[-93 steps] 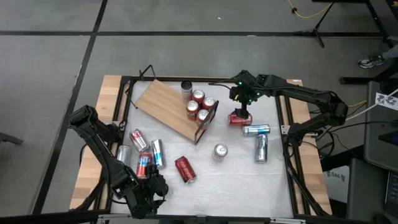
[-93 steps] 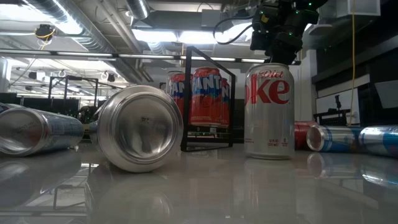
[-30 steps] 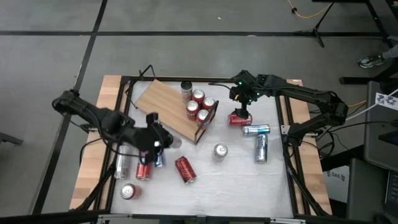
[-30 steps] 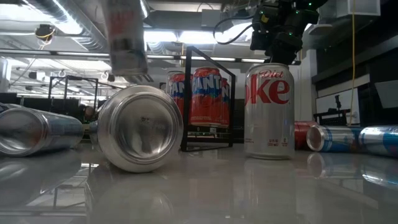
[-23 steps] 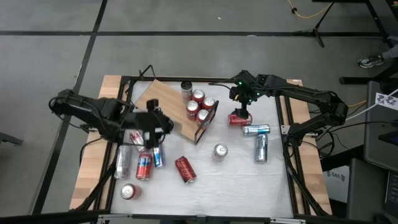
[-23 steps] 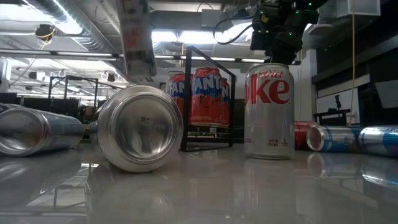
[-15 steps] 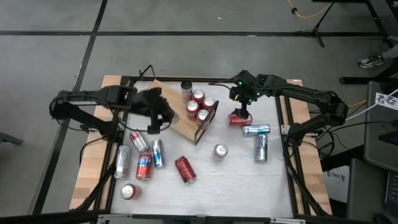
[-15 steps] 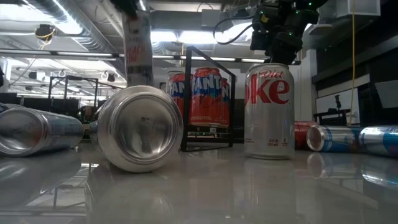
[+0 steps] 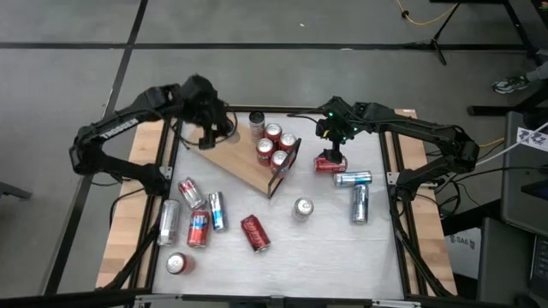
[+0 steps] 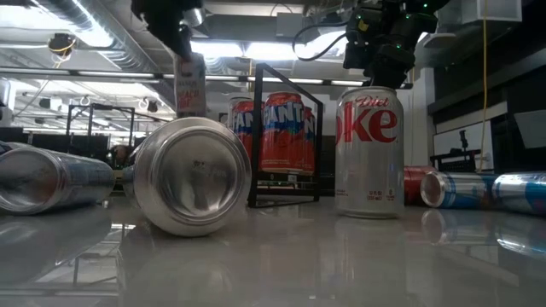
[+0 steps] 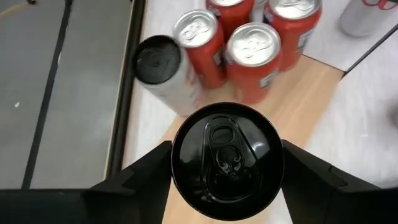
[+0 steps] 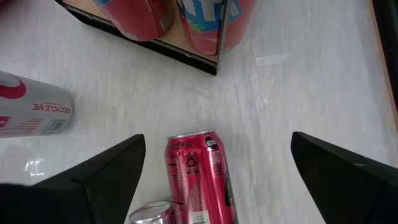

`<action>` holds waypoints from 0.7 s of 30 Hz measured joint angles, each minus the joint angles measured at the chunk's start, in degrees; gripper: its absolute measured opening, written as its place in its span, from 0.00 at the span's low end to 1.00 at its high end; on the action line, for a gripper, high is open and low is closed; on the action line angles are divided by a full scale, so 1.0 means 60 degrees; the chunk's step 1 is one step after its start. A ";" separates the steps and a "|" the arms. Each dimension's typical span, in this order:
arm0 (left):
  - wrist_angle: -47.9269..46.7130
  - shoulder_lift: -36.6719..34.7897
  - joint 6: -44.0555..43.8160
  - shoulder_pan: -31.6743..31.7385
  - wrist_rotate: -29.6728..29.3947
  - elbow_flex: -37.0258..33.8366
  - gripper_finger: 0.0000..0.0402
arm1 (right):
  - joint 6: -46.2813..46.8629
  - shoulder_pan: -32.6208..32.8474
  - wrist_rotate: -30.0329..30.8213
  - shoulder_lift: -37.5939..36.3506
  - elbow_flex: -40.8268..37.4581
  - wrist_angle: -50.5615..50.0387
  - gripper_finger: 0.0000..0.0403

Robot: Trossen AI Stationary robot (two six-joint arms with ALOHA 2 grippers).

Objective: Pick and place cans onto a shelf
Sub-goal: Put the right pink and white soda can on the shelf aligned with the other right pink and white soda can

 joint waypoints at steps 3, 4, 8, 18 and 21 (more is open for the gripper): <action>0.0189 0.0140 0.0822 0.0805 0.0715 0.0013 0.58 | 0.0001 -0.0001 0.0000 0.0000 0.0000 0.0000 0.97; 0.0216 0.0241 0.1039 0.1037 0.0908 0.0015 0.58 | 0.0004 0.0000 0.0000 0.0000 0.0000 0.0000 0.97; 0.0179 0.0811 0.1786 0.1759 0.1885 0.0011 0.58 | 0.0004 -0.0004 0.0000 0.0000 0.0000 0.0000 0.97; 0.0633 0.2590 0.2312 0.2330 0.2932 0.0000 0.58 | 0.0000 -0.0003 0.0000 0.0000 0.0000 0.0000 0.97; 0.0747 0.2653 0.2267 0.2418 0.2999 0.0000 0.58 | 0.0000 -0.0001 0.0000 0.0000 0.0000 0.0000 0.97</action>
